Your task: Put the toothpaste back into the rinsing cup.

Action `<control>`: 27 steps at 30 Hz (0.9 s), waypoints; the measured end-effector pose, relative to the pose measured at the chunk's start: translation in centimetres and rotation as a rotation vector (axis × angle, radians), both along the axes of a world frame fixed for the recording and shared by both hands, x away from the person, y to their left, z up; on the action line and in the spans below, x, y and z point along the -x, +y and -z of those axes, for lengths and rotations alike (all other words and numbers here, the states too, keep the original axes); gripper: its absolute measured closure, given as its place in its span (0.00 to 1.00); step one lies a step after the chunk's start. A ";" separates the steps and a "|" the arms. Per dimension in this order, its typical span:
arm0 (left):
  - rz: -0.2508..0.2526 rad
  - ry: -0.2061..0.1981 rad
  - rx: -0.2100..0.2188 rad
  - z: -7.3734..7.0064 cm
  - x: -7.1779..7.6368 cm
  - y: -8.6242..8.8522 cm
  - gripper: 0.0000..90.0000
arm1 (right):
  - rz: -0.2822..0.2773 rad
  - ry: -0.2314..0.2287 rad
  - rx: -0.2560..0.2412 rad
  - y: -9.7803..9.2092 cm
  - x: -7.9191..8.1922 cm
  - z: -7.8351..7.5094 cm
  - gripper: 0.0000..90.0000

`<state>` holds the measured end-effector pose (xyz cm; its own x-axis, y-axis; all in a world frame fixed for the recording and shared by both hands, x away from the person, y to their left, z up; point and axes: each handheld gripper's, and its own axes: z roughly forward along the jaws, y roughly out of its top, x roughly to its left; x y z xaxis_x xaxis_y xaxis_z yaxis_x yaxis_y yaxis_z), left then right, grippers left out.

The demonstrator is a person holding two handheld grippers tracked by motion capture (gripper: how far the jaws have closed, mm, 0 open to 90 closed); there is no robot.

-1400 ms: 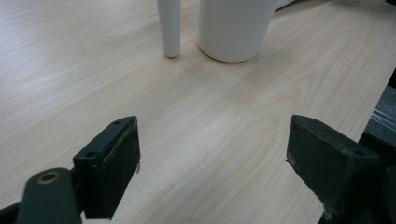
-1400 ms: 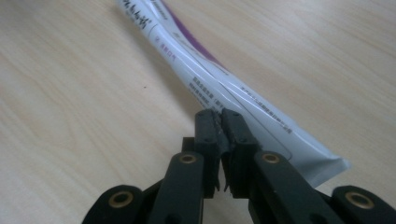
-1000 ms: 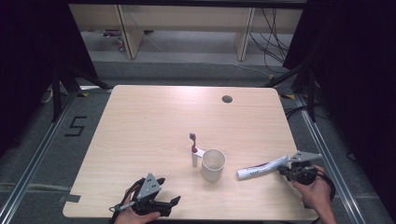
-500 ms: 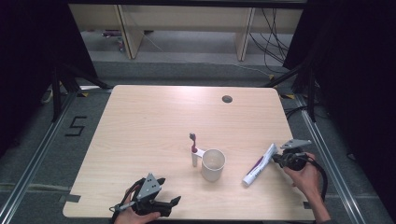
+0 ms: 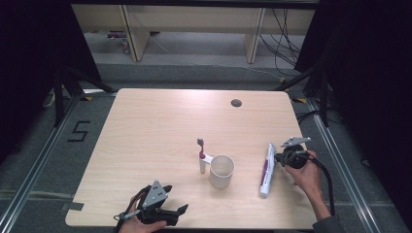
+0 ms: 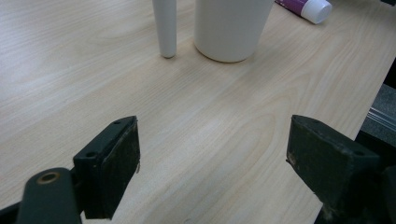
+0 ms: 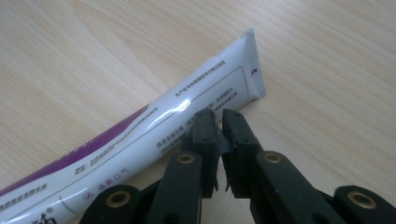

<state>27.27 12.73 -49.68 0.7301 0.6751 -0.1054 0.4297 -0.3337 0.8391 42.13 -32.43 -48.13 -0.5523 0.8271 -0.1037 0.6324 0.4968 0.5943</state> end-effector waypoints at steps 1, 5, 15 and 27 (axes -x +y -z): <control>0.000 -0.001 0.000 0.0 0.0 0.0 0.19 | 0.010 0.002 -0.002 0.2 -0.1 0.0 0.94; 0.003 -0.002 -0.002 0.0 0.0 0.0 0.19 | -0.010 -0.004 0.006 0.5 -0.6 0.1 0.93; 0.004 -0.001 -0.010 0.1 -0.1 0.1 0.19 | -0.004 0.004 0.008 0.5 -0.7 0.2 0.91; 0.021 0.008 -0.032 0.4 0.0 -0.2 0.19 | 0.051 0.013 -0.055 -0.8 0.1 -1.1 0.58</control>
